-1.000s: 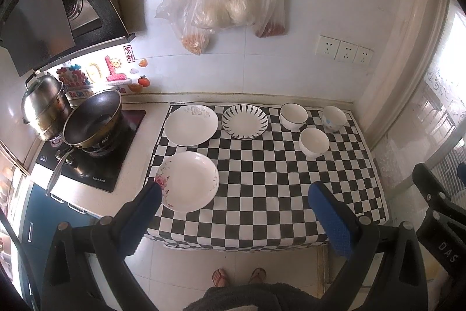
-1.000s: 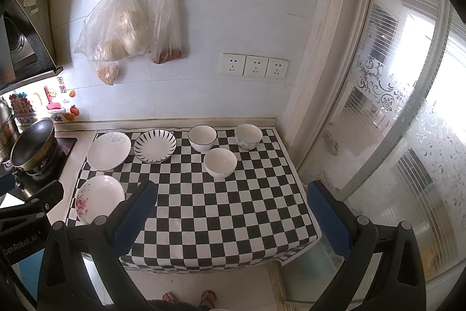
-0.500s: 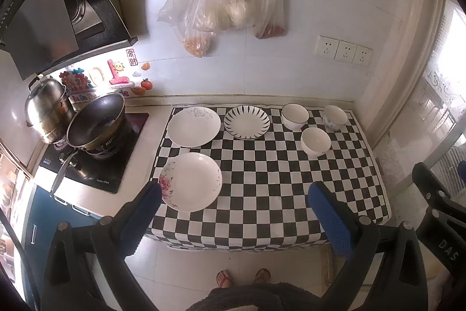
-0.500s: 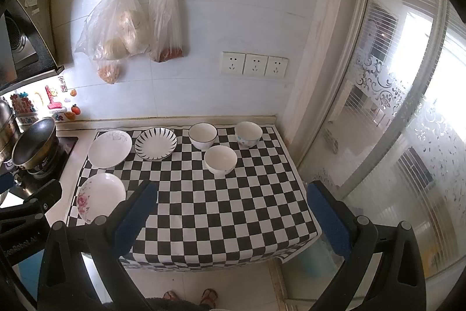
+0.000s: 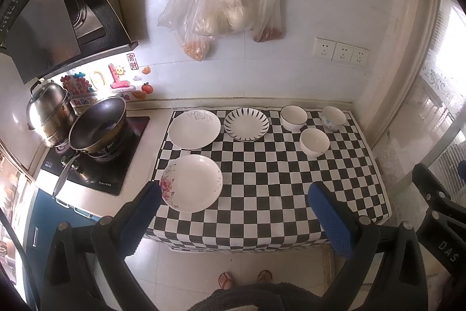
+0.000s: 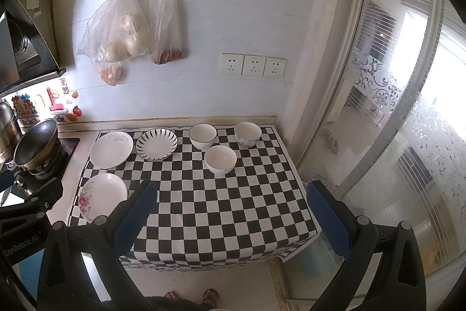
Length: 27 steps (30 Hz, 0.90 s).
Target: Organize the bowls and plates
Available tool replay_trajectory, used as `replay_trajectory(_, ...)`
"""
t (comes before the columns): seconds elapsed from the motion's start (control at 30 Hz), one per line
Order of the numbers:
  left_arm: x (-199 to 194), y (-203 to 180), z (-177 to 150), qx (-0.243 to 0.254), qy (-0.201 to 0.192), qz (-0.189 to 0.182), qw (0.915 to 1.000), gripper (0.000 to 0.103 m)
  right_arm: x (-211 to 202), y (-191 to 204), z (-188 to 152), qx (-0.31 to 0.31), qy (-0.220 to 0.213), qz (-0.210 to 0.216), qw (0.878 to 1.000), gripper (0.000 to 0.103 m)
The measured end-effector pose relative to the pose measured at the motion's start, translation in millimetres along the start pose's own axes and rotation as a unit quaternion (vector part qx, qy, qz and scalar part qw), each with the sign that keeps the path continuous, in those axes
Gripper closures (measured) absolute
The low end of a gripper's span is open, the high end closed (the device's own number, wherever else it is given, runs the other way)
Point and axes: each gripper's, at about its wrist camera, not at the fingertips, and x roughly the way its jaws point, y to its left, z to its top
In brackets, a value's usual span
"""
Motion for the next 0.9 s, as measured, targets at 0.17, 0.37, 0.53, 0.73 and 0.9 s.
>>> replay_trajectory(0.17,-1,-2,1,0.002,-0.001,0.002,1.0,0.0,-1,-2,0,0.002,0.003,0.002,1.0,0.0)
replay_trajectory(0.37,-4,-1,1,0.002,0.0,0.002,1.0,0.0,-1,-1,0,0.002,0.0,0.002,1.0,0.0)
replay_trajectory(0.53,-8,-1,0,0.002,-0.004,0.004,1.0,0.0,-2,0,-3,0.004,0.0,0.002,1.0,0.0)
replay_trajectory(0.73,-10,3,-4,0.001,-0.006,0.006,1.0,0.0,-3,1,-5,0.002,0.0,0.005,1.0,0.0)
replay_trajectory(0.9,-8,5,-4,0.0,-0.007,0.006,1.0,0.0,-3,1,-5,0.003,0.0,0.004,1.0,0.0)
